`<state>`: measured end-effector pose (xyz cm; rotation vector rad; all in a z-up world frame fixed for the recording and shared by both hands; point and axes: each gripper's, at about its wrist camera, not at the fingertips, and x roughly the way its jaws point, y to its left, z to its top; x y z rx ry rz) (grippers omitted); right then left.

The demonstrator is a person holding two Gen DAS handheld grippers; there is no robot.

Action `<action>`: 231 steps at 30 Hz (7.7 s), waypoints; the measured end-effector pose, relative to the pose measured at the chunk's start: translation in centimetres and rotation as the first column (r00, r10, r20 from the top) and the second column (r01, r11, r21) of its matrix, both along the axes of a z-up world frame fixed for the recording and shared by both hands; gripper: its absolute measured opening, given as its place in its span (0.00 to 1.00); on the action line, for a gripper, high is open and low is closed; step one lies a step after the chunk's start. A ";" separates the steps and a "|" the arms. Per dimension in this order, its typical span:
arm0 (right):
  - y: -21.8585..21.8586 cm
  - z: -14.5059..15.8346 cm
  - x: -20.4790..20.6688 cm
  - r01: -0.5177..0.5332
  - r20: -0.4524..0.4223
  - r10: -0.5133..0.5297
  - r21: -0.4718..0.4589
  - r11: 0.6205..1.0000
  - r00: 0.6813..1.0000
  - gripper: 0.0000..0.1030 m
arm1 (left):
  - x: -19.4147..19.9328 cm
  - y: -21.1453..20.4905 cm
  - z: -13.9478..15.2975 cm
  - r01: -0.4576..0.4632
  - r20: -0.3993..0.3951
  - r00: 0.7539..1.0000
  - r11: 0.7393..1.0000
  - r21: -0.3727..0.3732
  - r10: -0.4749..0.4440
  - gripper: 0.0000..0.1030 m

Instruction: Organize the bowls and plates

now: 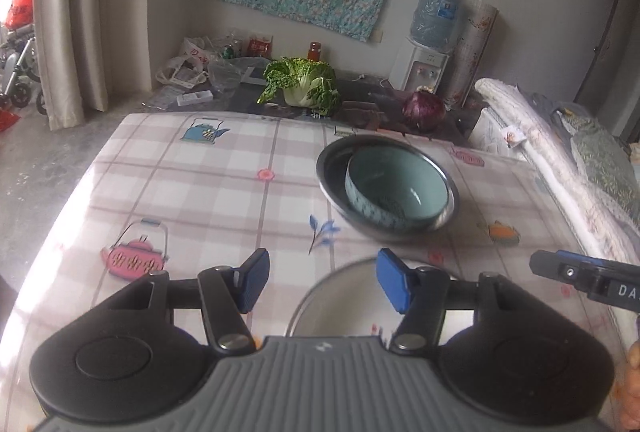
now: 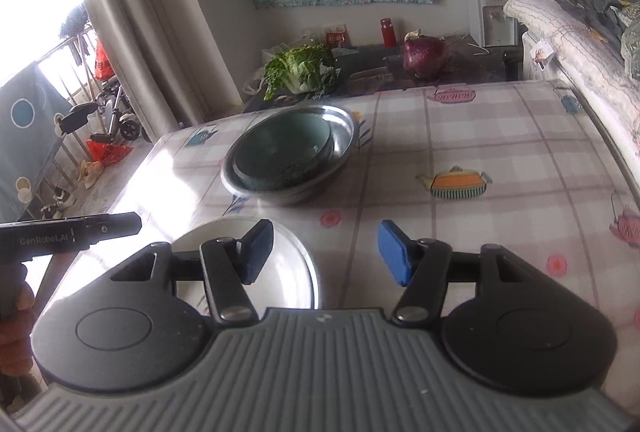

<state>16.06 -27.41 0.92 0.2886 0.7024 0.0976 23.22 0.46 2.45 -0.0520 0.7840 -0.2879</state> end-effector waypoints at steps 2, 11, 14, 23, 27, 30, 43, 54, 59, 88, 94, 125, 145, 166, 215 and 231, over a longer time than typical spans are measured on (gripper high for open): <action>-0.9 0.1 1.8 0.010 0.002 -0.010 0.014 1.000 1.000 0.56 | 2.2 -0.2 -0.3 -0.004 -0.010 1.000 1.000 -0.007 0.004 0.58; -3.8 -1.4 9.0 0.036 -0.021 -0.035 0.076 0.996 0.999 0.56 | 7.9 -1.6 -2.0 -0.035 -0.030 0.999 0.999 -0.029 0.034 0.40; -4.1 -2.4 10.8 0.038 -0.037 -0.035 0.095 0.995 0.999 0.54 | 9.3 -1.9 -2.8 -0.037 -0.063 0.997 0.998 -0.045 0.034 0.30; -4.1 -5.2 15.4 0.029 -0.089 -0.013 0.182 0.983 0.996 0.38 | 12.2 -2.3 -5.0 -0.060 -0.161 0.986 0.994 -0.088 0.045 0.17; -4.1 -6.0 17.1 0.030 -0.104 -0.008 0.212 0.977 0.995 0.31 | 12.9 -2.5 -5.5 -0.058 -0.184 0.982 0.993 -0.107 0.038 0.14; -4.2 -6.5 18.1 0.033 -0.129 -0.002 0.236 0.971 0.992 0.26 | 13.5 -2.6 -5.9 -0.064 -0.205 0.978 0.992 -0.112 0.040 0.14; -4.2 -9.4 20.1 0.049 -0.189 0.015 0.332 0.942 0.982 0.09 | 14.5 -3.0 -7.0 -0.095 -0.244 0.968 0.986 -0.137 0.059 0.12; -4.0 -8.9 19.9 0.041 -0.173 0.016 0.318 0.947 0.985 0.09 | 14.2 -3.1 -6.8 -0.105 -0.244 0.967 0.985 -0.134 0.070 0.12; -4.0 -8.7 19.7 0.037 -0.164 0.016 0.311 0.950 0.986 0.09 | 14.0 -3.2 -6.5 -0.105 -0.238 0.969 0.985 -0.134 0.071 0.12; -2.8 -0.6 13.2 0.014 -0.070 0.008 0.300 0.954 0.997 0.09 | 7.3 -1.3 1.1 -0.098 -0.153 0.986 0.978 -0.186 0.070 0.12; -1.9 0.7 9.0 0.010 -0.072 0.013 0.309 0.951 0.997 0.09 | 3.3 -0.1 2.1 -0.102 -0.149 0.986 0.975 -0.198 0.073 0.12; 3.2 -5.6 -0.3 -0.039 -0.185 0.076 0.196 0.980 0.980 0.12 | -5.9 2.7 -4.2 -0.080 -0.185 0.981 0.992 -0.097 0.061 0.13; 0.7 -2.8 -9.0 0.017 -0.002 -0.017 0.104 0.994 1.000 0.71 | -13.9 4.0 -4.8 -0.424 0.360 0.880 0.852 0.306 0.309 0.79; 4.5 -1.5 -18.0 0.027 0.060 -0.020 -0.119 0.993 0.998 0.95 | -19.7 0.9 -1.5 -0.170 0.135 0.979 0.974 0.152 0.149 1.00; 7.5 0.1 -14.6 0.022 -0.066 -0.035 -0.177 0.984 0.997 0.99 | -16.8 -0.4 -0.8 -0.165 -0.026 0.984 0.949 0.268 0.179 1.00; 7.5 0.1 -14.5 0.019 -0.075 -0.033 -0.178 0.984 0.997 0.99 | -16.7 -0.4 -0.9 -0.158 -0.041 0.984 0.953 0.260 0.174 1.00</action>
